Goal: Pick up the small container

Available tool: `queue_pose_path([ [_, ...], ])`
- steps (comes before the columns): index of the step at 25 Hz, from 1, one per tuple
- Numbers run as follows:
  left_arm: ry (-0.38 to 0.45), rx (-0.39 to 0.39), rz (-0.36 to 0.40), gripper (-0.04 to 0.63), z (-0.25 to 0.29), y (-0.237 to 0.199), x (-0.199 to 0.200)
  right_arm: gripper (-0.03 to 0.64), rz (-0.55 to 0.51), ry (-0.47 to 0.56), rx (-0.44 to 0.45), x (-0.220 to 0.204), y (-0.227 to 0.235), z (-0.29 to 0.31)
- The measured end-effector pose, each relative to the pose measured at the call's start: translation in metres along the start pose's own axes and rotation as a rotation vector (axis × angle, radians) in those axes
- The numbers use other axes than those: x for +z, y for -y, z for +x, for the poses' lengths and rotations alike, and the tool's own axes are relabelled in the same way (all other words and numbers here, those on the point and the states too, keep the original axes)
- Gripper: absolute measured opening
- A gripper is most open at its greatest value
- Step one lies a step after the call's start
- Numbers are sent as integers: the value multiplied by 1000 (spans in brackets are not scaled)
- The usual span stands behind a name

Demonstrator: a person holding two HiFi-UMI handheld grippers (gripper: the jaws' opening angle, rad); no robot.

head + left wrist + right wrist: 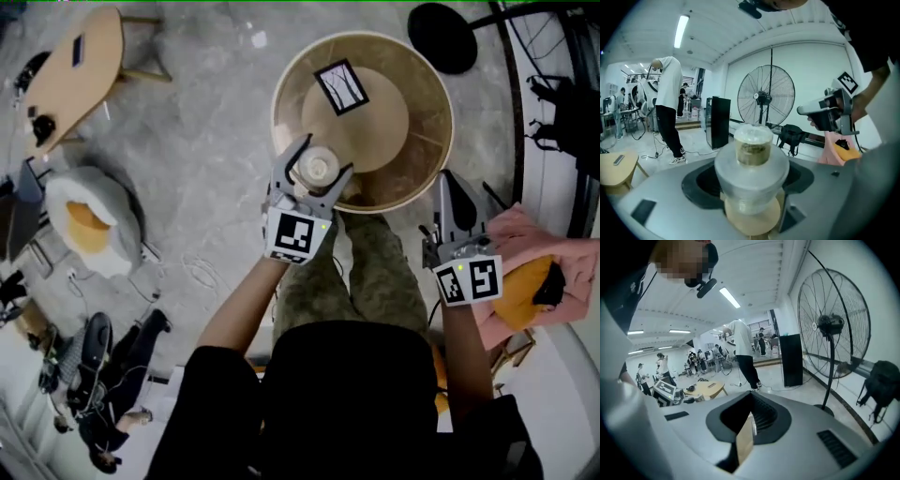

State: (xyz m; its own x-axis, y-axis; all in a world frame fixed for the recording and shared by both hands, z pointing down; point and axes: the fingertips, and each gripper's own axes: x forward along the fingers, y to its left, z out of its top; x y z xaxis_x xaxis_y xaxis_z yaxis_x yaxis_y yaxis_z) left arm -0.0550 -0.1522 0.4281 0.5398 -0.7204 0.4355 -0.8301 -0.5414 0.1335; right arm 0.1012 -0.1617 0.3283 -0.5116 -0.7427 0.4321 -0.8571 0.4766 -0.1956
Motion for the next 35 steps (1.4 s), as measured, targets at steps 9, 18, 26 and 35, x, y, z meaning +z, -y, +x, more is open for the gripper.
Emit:
queue_pose_path([
  [9,49,-5,45,348,-123,15,151,17,-87,41,-91,103,-56,-73],
  [18,83,0,63,348,-187,36,189,17,-97,66,-161,130,-95,-126],
  [26,125,52,33,348,-197,52,239,17,-153,144,-195,173,-53,-167],
  [35,135,98,-6,348,-166,77,268,17,-228,216,-175,231,0,-198],
])
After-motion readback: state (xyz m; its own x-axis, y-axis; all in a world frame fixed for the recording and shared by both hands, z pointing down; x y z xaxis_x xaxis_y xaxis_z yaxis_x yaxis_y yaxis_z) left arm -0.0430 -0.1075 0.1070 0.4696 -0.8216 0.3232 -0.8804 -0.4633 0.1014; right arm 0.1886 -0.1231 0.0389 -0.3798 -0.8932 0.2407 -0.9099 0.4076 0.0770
